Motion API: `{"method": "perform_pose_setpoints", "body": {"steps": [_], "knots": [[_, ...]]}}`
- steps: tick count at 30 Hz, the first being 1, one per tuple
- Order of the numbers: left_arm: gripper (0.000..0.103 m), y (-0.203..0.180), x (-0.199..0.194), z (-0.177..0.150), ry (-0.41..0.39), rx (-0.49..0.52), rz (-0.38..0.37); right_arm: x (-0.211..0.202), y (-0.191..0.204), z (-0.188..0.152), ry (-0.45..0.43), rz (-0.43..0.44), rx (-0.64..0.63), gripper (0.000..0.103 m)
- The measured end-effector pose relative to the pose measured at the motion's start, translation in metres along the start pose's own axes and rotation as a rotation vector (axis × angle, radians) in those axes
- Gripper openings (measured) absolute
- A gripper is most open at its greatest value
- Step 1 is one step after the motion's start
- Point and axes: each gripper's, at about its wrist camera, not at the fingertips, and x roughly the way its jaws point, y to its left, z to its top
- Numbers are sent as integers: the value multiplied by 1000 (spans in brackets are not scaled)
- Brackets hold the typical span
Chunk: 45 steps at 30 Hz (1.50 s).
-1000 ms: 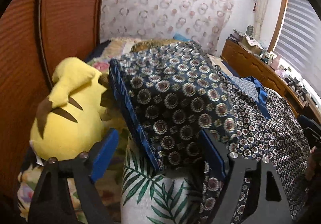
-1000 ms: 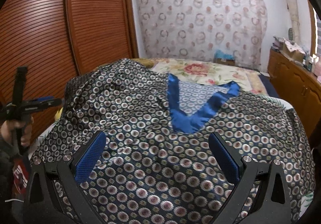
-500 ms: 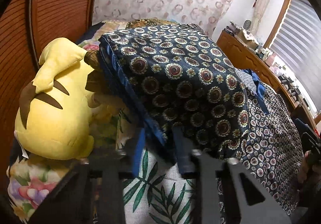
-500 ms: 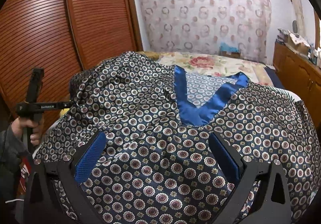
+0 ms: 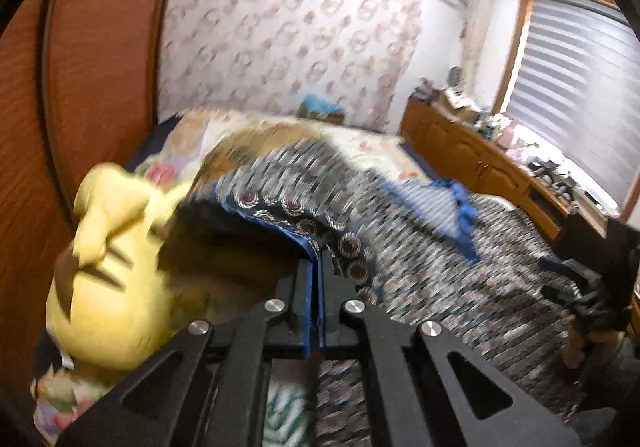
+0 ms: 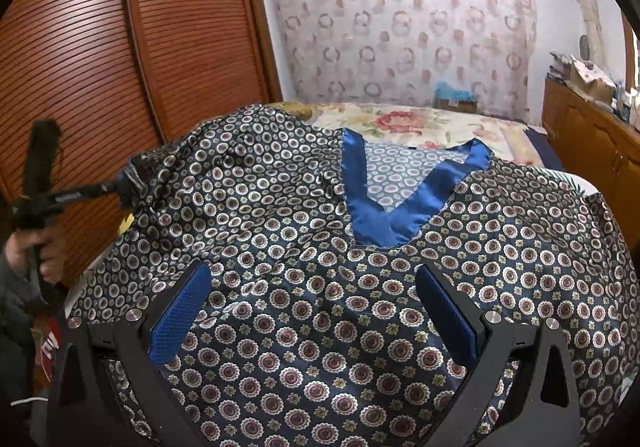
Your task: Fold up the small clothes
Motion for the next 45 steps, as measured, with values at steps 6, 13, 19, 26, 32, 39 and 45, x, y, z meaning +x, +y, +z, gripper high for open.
{"method": "perform_pose_setpoints", "body": {"steps": [6,13,19,26,32,39,45], "knots": [[0,-57,7,40,-28,129,-68,-11,-13,3,-22,-14,29,103],[4,-109,39,54,18,233,-80,-23,-35,1,-42,-38,74,103],[23,-117,38,50,27,239,-91,-27,-48,-2,-43,-51,92,103],[38,-100,6,42,-17,242,11,-27,-46,4,-35,-48,61,103],[46,-75,-11,29,-28,196,54,-14,-21,25,-25,40,-23,100],[48,-51,-17,11,-18,141,94,30,20,53,21,177,-130,78],[48,-37,-17,4,-11,110,116,94,61,68,119,263,-223,75]]}}
